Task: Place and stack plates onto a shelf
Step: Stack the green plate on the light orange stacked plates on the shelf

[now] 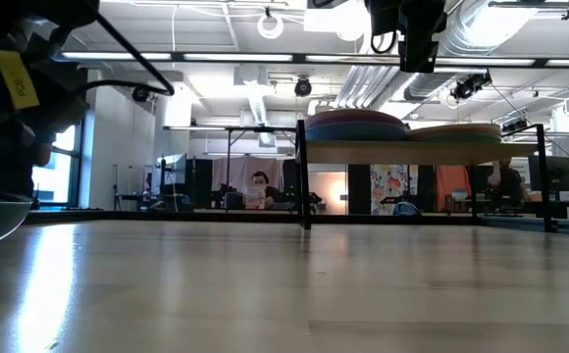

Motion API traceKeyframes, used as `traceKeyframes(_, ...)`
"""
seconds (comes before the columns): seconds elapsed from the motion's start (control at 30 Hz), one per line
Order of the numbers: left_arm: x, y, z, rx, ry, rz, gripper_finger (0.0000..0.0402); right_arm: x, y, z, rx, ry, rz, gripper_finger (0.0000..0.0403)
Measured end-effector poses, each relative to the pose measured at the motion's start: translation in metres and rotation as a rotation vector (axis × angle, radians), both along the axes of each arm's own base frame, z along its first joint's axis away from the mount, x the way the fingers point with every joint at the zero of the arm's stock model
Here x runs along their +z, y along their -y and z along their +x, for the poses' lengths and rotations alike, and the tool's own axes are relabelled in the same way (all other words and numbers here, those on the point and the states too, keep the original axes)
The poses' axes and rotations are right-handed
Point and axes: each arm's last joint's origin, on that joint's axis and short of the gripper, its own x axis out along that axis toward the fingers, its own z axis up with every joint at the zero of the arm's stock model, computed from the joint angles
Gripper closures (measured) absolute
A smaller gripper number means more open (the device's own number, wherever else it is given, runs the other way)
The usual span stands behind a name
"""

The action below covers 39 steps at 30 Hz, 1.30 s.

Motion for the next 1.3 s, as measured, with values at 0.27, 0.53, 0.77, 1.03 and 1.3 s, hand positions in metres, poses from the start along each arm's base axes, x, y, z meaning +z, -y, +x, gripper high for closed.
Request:
traceKeyframes(0.27,-0.011,0.000,-0.001,0.009,0.031,-0.043,0.0243,0.000,0.000,0.000,0.000,0.000,0.000,0.0302)
traceKeyframes(0.53,-0.012,0.001,0.000,-0.015,0.050,-0.054,0.0275,0.000,0.000,0.000,-0.001,-0.003,-0.005,0.0302)
traceKeyframes(0.77,-0.011,0.001,0.005,-0.007,0.091,-0.069,0.0361,-0.001,0.002,-0.001,-0.023,-0.036,-0.058,0.0302)
traceKeyframes(1.03,-0.011,-0.010,0.011,0.080,0.083,-0.066,0.0397,-0.001,0.002,-0.001,-0.049,-0.044,-0.049,0.0302)
traceKeyframes(1.3,0.003,-0.028,0.024,0.172,0.146,-0.071,0.0400,-0.001,0.000,-0.002,-0.071,-0.067,-0.032,0.0302)
